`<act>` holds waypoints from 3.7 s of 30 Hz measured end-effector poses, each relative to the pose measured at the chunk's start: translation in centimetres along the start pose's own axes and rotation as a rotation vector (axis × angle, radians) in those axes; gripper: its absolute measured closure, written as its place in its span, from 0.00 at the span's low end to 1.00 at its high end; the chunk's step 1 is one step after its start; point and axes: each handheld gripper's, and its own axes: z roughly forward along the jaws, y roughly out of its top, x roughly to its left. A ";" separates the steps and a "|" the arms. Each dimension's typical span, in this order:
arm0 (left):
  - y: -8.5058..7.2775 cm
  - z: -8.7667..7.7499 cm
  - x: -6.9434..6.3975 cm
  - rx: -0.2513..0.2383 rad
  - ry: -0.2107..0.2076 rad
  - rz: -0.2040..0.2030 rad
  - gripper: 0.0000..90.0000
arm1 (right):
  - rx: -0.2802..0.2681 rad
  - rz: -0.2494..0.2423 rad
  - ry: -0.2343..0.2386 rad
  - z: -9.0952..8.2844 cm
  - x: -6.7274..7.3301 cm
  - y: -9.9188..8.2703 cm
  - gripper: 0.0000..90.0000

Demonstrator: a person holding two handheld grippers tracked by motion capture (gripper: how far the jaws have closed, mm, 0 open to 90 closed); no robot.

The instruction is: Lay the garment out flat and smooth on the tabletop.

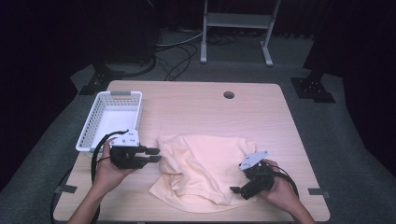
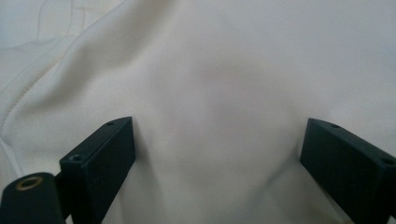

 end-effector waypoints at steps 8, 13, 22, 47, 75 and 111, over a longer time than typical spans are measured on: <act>0.5 0.4 -1.4 -0.008 -0.024 0.029 0.63 | -0.017 0.015 0.004 -0.4 -0.6 -0.5 0.11; 0.5 1.5 -2.6 0.004 -0.061 0.050 0.53 | -0.059 0.018 0.028 -0.8 -0.6 -0.2 0.11; 0.3 4.0 -4.9 0.036 -0.132 0.092 0.43 | -0.129 -0.043 0.112 -1.3 1.6 1.2 0.16; -1.5 7.4 -7.2 0.201 -0.122 0.198 0.64 | -0.084 -0.124 0.199 0.0 5.1 0.9 0.69; -1.0 7.9 -7.7 0.259 -0.075 0.223 0.74 | -0.169 -0.019 0.138 -1.5 2.4 1.3 0.93; -0.1 5.5 -9.4 0.229 -0.170 0.102 0.93 | -0.169 -0.058 0.279 -2.8 4.6 0.4 0.92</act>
